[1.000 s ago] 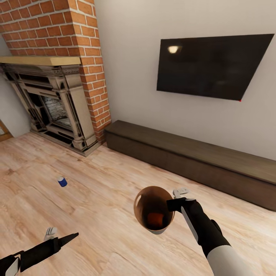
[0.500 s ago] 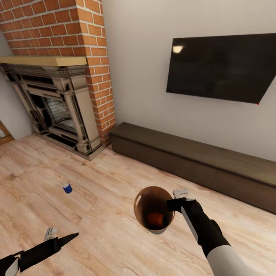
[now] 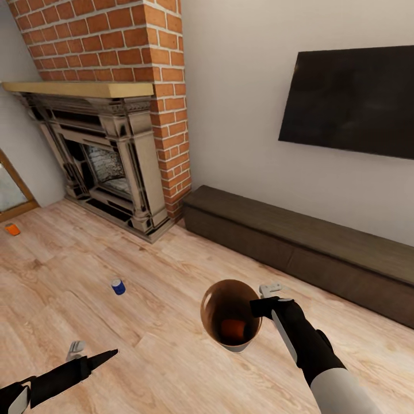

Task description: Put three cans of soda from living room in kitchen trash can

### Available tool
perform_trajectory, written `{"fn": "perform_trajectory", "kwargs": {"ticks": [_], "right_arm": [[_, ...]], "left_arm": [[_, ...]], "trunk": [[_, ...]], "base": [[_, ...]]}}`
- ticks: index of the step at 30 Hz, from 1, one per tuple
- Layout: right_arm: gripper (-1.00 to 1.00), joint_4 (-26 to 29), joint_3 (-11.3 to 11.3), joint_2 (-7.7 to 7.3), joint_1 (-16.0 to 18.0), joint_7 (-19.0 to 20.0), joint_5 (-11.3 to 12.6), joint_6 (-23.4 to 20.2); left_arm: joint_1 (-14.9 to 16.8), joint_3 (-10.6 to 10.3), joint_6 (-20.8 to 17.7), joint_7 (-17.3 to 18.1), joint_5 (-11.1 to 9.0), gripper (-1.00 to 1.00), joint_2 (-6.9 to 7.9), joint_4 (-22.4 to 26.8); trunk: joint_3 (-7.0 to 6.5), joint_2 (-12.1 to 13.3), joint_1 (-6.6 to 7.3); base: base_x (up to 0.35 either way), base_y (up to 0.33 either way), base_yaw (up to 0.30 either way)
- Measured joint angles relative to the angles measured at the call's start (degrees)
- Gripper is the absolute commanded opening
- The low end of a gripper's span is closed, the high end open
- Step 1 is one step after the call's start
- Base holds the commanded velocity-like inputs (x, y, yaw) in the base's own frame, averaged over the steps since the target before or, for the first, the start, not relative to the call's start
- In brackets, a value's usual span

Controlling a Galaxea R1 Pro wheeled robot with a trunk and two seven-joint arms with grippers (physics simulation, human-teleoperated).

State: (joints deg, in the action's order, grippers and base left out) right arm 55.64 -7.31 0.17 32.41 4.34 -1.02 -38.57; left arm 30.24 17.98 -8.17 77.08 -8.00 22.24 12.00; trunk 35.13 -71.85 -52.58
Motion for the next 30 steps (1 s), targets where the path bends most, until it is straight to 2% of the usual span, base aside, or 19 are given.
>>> {"fn": "perform_trajectory", "kwargs": {"ticks": [30], "right_arm": [[-1.0, 0.0, 0.0, 0.0, 0.0, 0.0, -0.1, 0.1]], "left_arm": [[0.0, -0.1, 0.0, 0.0, 0.0, 1.0, 0.0, 0.0]], "trunk": [[0.06, 0.0, 0.0]], "base": [[0.254, 0.278, 0.004]]}}
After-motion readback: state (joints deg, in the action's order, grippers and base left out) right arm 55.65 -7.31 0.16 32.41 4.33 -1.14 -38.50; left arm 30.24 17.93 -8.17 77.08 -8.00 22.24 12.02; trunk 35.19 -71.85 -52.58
